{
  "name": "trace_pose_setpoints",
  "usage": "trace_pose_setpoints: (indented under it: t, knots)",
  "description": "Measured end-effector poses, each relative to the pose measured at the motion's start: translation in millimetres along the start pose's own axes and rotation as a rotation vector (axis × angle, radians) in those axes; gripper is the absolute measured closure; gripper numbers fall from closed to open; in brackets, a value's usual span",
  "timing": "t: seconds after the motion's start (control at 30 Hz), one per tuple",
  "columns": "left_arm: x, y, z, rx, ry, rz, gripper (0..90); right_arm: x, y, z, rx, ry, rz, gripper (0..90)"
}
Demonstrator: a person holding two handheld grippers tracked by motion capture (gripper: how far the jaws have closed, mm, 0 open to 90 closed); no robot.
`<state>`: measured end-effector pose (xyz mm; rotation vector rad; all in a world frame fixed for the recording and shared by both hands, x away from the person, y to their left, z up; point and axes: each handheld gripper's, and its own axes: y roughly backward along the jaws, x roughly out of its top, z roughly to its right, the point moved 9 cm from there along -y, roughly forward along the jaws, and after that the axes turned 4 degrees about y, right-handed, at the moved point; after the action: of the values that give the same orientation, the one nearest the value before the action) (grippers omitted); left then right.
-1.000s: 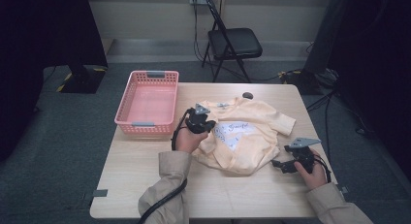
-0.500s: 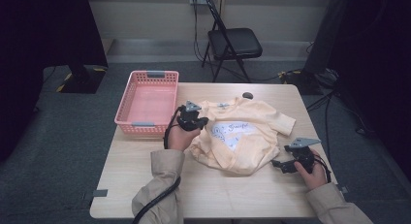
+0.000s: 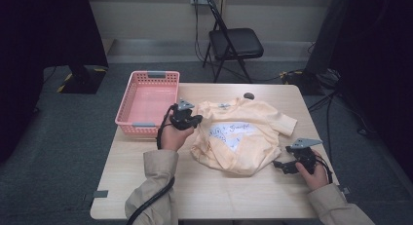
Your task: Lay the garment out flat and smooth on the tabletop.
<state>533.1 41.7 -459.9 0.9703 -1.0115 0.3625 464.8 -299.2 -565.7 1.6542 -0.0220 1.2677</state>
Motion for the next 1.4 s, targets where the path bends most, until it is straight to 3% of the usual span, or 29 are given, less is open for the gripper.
trace_pose_setpoints:
  t: [0.63, 1.2, 1.4]
  knots:
    - [3.9, 17.7, -41.5, 0.092, 0.078, 0.056, 89.7, 0.2, -0.3, -0.1, -0.004, -0.004, -0.001, 9.0]
    - [4.1, 29.9, -84.7, 0.220, 0.072, 0.070, 89.7, 0.5, -0.5, -0.2, -0.007, -0.007, -0.001, 9.0]
    - [-2.3, 32.4, -98.3, 0.260, 0.096, 0.082, 89.7, 0.7, -0.7, -0.7, -0.005, -0.006, -0.001, 9.0]
